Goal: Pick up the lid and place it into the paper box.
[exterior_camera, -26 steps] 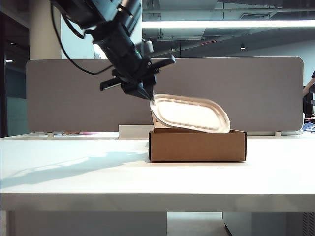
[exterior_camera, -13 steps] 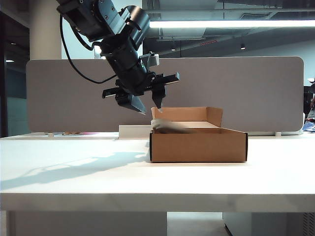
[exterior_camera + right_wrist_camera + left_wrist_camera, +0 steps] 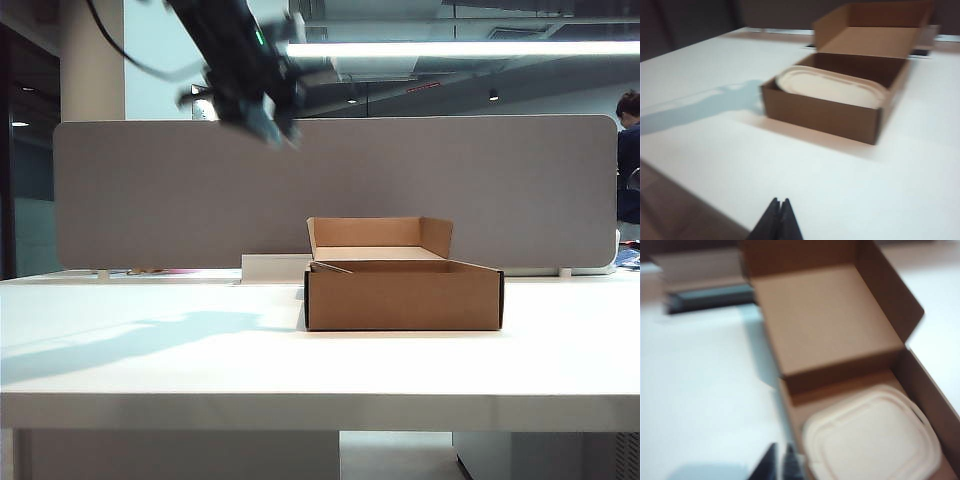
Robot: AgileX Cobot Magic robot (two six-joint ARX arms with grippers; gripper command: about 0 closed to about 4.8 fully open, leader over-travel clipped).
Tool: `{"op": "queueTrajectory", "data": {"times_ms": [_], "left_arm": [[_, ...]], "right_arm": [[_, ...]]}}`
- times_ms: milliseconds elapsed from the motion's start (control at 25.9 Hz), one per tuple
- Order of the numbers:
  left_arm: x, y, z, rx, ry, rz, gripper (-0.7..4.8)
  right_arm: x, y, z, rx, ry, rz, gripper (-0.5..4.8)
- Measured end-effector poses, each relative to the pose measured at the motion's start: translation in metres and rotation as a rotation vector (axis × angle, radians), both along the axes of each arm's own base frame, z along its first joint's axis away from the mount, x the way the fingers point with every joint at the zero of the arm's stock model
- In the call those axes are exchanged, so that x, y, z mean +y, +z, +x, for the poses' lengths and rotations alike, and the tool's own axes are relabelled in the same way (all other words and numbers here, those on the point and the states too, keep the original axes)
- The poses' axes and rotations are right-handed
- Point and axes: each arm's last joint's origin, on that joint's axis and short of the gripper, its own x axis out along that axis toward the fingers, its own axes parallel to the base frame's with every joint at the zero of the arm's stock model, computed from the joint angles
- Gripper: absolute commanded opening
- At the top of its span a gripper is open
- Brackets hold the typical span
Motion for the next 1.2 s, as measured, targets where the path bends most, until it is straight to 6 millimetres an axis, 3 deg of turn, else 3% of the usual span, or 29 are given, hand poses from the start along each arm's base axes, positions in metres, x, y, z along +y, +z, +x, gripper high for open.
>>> {"op": "queueTrajectory", "data": {"times_ms": [39,348,541,889,1198], "left_arm": [[0.007,0.015,-0.008,-0.040,0.035,0.020,0.16],[0.032,0.066,-0.044,-0.175,0.080,0.085,0.15],[0.046,0.079,-0.065,-0.215,0.087,0.063,-0.05],[0.086,0.028,-0.121,-0.187,0.121,0.094,-0.05],[0.137,-0.028,-0.202,-0.255,0.194,0.043,-0.05]], "right_arm": [[-0.001,0.000,0.001,-0.001,-0.043,-0.006,-0.06],[-0.012,0.000,0.004,-0.022,-0.427,-0.115,-0.06],[-0.013,0.000,0.004,-0.026,-0.439,-0.131,-0.06],[-0.013,0.000,0.004,-0.031,-0.437,-0.147,-0.05],[-0.013,0.000,0.004,-0.031,-0.437,-0.147,-0.05]]}}
